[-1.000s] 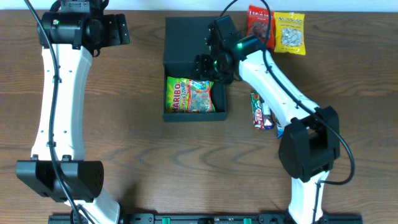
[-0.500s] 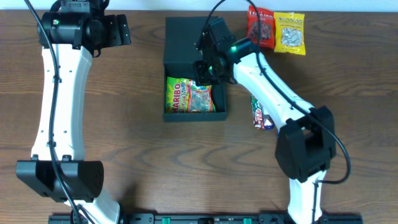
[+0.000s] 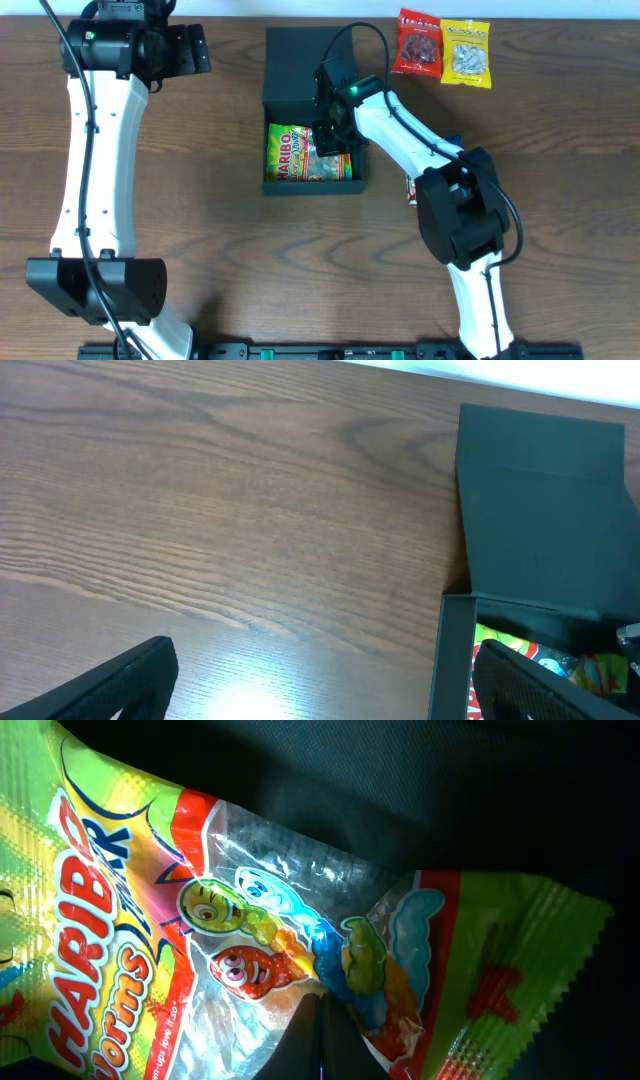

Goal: Pack container
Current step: 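Grasp the blue Oreo pack with the right gripper and lift it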

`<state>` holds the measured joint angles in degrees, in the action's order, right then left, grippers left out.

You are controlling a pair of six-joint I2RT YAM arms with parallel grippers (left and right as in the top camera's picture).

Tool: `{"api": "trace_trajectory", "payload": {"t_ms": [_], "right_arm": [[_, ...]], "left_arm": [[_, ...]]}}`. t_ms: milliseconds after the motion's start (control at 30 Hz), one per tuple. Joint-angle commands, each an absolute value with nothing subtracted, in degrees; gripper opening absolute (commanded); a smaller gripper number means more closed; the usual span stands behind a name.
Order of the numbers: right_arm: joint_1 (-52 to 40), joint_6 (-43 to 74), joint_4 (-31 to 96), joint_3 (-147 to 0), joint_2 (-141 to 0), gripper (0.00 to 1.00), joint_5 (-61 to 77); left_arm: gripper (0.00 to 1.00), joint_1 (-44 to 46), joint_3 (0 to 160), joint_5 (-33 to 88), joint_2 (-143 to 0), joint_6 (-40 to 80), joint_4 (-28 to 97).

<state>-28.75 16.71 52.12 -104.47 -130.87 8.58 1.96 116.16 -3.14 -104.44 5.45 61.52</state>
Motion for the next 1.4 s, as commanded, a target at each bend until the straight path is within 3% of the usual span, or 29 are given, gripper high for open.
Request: {"api": "trace_trajectory", "payload": {"t_ms": [0,233,267,367,500,533,833,1233,1367], "right_arm": [[-29.2,15.6,53.0,-106.2,-130.9,0.01,7.8],[-25.1,14.5,57.8,-113.4,-117.2,0.03,6.8],[-23.6,13.5,59.2,-113.4,-114.9,0.15,4.4],[-18.7,12.6,66.2,-113.4,-112.1,0.27,-3.2],[-12.3,12.6,75.0,-111.5,-113.3,0.52,-6.7],[-10.9,12.6,76.0,-110.1,-113.6,0.53,-6.7],[-5.2,12.6,69.6,-94.1,-113.7,0.51,-6.9],[-2.8,12.7,55.6,-78.4,-113.7,0.61,-3.7],[-2.8,12.3,52.3,-75.2,-113.7,0.53,-2.5]], "left_arm": [[0.95,1.8,116.0,-2.9,-103.0,4.4,61.7],[0.95,1.8,116.0,-2.9,-103.0,4.4,61.6],[0.95,1.8,116.0,-2.9,-103.0,4.4,61.6],[0.95,1.8,116.0,-2.9,-103.1,4.4,61.7],[0.95,1.8,116.0,-2.9,-103.1,4.4,61.7],[0.95,1.8,116.0,-2.9,-103.1,4.4,61.7],[0.95,1.8,116.0,-2.9,-103.1,4.5,61.7],[0.95,1.8,116.0,-0.4,-103.1,4.4,61.0],[0.95,1.8,116.0,-0.4,-103.1,4.4,61.1]]}}
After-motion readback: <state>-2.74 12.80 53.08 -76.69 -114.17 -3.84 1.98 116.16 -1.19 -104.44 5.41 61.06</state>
